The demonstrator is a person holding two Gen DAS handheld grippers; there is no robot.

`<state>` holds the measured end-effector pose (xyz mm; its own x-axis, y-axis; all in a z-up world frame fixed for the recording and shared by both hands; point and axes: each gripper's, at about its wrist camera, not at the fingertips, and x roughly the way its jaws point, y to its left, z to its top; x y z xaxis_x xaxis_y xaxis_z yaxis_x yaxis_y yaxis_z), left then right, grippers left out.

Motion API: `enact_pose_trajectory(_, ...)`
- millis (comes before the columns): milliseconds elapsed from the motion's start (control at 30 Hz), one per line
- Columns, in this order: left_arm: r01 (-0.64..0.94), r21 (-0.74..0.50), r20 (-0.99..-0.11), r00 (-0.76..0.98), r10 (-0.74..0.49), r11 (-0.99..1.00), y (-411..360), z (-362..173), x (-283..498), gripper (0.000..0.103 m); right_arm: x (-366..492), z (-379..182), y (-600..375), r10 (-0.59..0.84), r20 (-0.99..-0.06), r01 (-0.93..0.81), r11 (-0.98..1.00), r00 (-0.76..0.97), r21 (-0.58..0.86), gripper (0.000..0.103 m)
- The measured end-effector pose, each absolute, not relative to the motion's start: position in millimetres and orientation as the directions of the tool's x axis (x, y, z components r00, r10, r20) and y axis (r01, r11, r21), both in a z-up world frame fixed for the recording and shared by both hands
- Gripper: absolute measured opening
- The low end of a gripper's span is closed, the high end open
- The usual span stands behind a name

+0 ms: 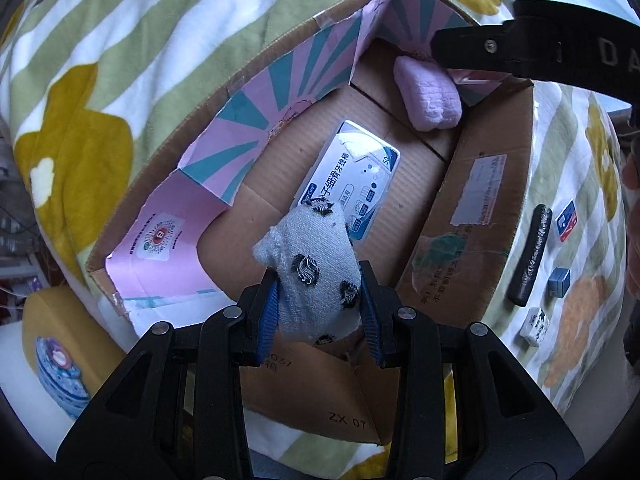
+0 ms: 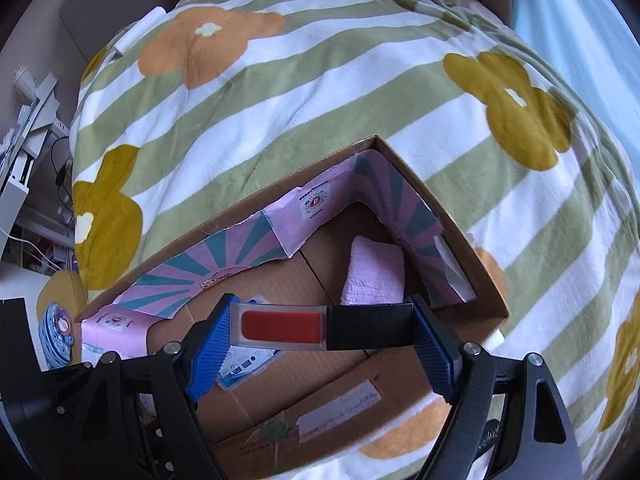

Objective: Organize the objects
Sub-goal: 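Carry the sock and lipstick over the box and lower them inside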

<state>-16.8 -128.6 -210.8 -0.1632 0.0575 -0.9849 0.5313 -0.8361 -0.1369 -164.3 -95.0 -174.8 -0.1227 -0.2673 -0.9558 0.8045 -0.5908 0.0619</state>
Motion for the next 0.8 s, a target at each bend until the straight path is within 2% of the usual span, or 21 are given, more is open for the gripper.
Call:
enact_pose_trajectory(267, 0.554, -0.118, -0.99, -0.135, 0.05, -0.824, -126, -236, -27, 0.033, -178, -215, -113, -0.26, -0.963, 0.854, -0.515, -0.077, 0.07, 0.079)
enact_pose_trajectory(633, 0.553, -0.108, -0.99, -0.135, 0.039, -0.826, -115, -238, -32, 0.035, -177, -220, -123, -0.264, -0.963, 0.877, -0.474, -0.054, 0.081, 0.081)
enact_pose_trajectory(667, 0.553, -0.121, -0.988, -0.149, 0.045, -0.825, -114, -235, -32, 0.042, -177, -219, -124, -0.269, -0.962, 0.877, -0.473, -0.047, 0.089, 0.085)
enact_pose_trajectory(700, 0.548, -0.137, -0.984, -0.169, 0.051, -0.825, -112, -231, -32, 0.068, -177, -219, -124, -0.28, -0.959, 0.876, -0.472, -0.044, 0.097, 0.097)
enact_pose_trajectory(733, 0.529, -0.172, -0.976, -0.207, 0.07, -0.831, -108, -226, -34, 0.083, -176, -218, -124, -0.288, -0.957, 0.877, -0.47, -0.048, 0.097, 0.103)
enact_pose_trajectory(767, 0.507, -0.19, -0.969, -0.232, 0.08, -0.841, -103, -221, -37, 0.103, -176, -217, -125, -0.291, -0.955, 0.879, -0.466, -0.05, 0.096, 0.103)
enact_pose_trajectory(800, 0.497, -0.171, -0.97, -0.237, 0.057, -0.851, -98, -216, -40, 0.103, -175, -216, -125, -0.29, -0.956, 0.881, -0.465, -0.053, 0.092, 0.103)
